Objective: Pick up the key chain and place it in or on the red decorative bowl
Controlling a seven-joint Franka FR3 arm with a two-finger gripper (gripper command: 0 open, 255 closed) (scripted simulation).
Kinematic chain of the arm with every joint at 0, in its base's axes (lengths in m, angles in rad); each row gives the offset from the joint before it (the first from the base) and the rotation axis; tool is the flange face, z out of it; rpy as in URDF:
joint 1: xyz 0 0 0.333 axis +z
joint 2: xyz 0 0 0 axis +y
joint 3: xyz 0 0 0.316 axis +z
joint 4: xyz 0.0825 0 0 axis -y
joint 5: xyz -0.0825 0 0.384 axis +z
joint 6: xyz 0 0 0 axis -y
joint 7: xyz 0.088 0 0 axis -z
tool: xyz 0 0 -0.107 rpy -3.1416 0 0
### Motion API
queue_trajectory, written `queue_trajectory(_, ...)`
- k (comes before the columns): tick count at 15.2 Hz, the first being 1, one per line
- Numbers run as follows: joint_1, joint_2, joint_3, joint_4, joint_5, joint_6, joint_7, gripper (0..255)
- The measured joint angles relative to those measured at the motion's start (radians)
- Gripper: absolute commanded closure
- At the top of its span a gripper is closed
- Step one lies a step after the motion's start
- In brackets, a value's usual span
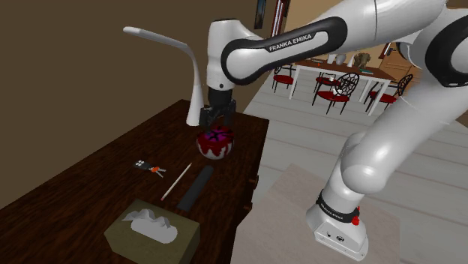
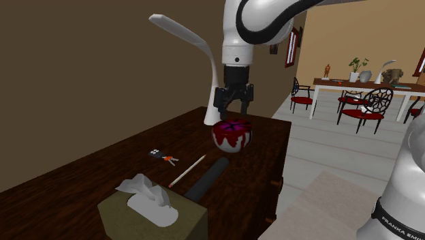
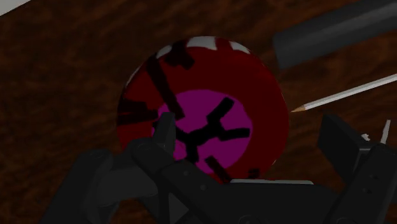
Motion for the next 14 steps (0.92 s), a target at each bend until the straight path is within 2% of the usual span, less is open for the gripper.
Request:
queue_trajectory(6,0.027,0.19,0.074,0.125,-0.066,0.074,0.11,0)
queue_trajectory(14,0.098,0.494,0.121,0.375,-0.223,0.117,0.265,0)
